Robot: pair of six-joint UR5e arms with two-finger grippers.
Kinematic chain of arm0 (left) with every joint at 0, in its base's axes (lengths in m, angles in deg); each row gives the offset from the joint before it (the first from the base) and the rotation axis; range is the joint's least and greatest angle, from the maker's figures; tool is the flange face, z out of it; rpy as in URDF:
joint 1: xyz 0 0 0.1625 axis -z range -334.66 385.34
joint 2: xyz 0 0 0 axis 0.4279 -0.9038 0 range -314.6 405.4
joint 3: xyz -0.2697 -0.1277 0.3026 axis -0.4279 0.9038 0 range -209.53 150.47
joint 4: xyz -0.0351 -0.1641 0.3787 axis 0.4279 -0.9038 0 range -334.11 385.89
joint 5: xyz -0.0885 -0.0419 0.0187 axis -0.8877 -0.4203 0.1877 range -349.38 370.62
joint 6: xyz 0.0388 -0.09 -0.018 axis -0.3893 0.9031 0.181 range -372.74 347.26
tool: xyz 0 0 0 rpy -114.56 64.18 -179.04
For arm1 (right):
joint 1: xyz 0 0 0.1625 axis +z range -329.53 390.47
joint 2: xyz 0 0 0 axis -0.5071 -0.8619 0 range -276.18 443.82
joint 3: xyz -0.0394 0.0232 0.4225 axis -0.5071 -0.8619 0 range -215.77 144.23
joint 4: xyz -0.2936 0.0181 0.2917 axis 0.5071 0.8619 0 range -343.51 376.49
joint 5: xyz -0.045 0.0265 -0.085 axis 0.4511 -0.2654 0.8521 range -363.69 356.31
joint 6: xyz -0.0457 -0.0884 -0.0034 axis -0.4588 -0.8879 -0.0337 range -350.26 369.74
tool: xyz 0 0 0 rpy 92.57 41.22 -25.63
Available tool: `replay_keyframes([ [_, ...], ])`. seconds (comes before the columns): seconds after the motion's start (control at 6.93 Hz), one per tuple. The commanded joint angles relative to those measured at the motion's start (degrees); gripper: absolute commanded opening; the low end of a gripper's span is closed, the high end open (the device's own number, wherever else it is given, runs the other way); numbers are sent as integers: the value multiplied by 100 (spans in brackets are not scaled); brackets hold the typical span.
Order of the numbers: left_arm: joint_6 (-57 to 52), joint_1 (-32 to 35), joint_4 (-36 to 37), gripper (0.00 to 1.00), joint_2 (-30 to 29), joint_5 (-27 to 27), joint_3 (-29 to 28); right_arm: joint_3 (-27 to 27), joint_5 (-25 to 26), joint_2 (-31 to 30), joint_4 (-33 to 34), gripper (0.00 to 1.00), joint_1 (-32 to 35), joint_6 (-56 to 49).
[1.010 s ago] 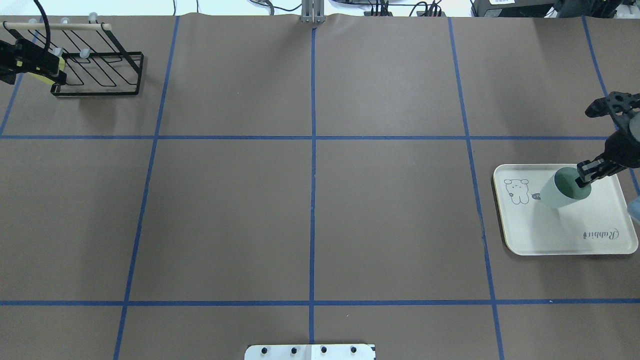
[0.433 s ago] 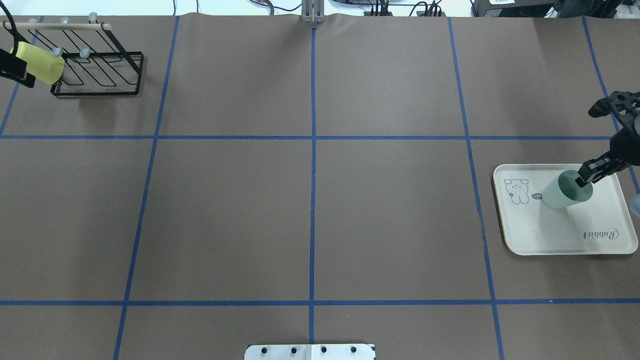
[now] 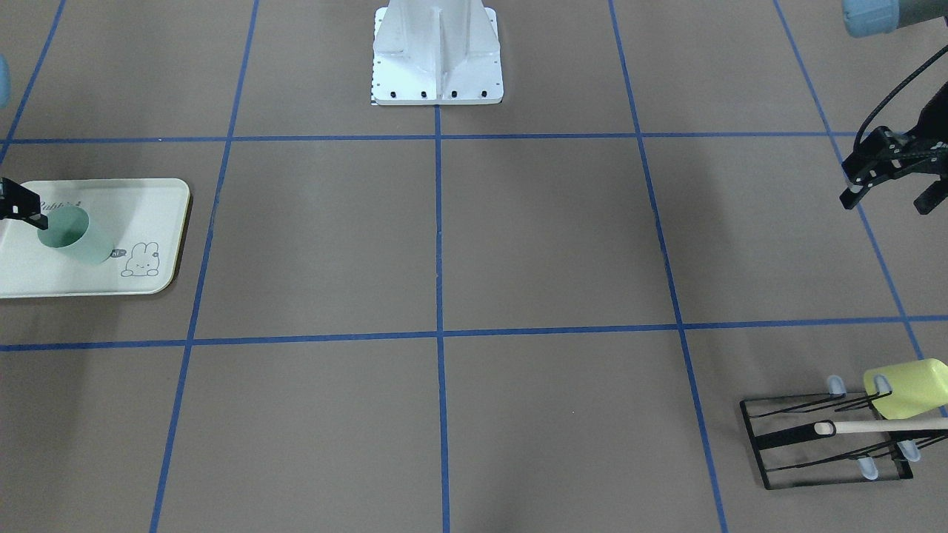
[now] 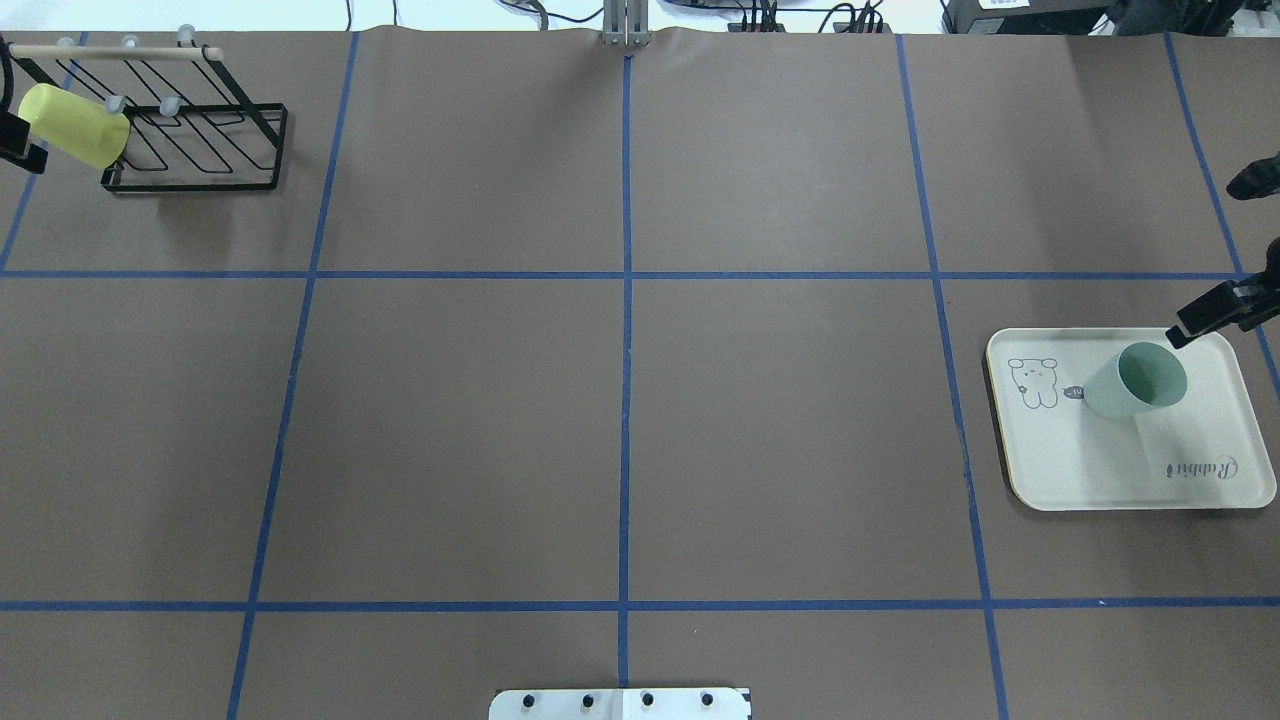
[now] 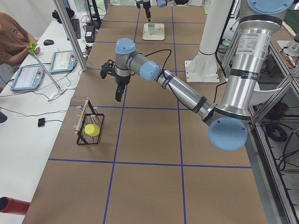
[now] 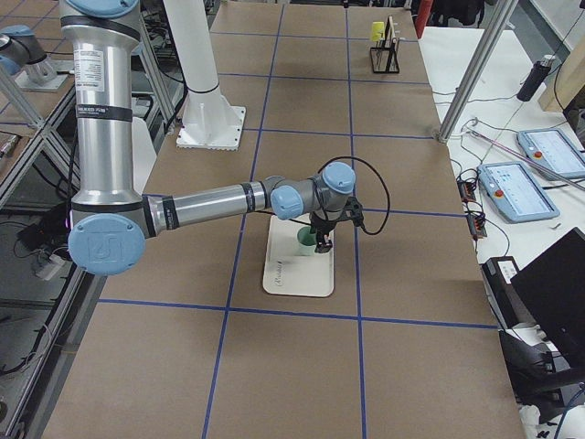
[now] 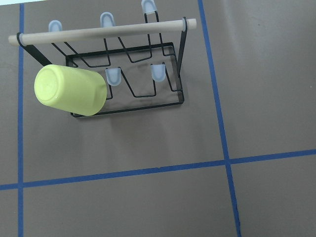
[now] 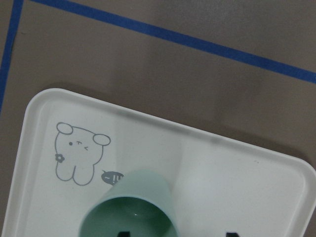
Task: Left arm grabs green cup and hands to right arm on tray
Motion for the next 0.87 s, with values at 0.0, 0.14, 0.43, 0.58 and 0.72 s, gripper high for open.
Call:
replay_keyframes([
  [0.0,-919,248,16,100,269,43,-210,30,-454,9,390,99,712,-719],
  [0.14,-1481,442,16,100,480,0,-342,30,-499,9,602,99,1011,-1193],
  [0.43,-2084,785,-45,100,1076,-62,-396,56,-491,88,1347,99,1748,-1671],
  [0.58,-2102,1160,-98,100,1488,-314,-404,-4,-482,36,1438,99,2005,-1664],
  [0.72,-2050,1295,-98,100,1571,-517,-405,-14,-412,18,1422,99,2164,-1664],
])
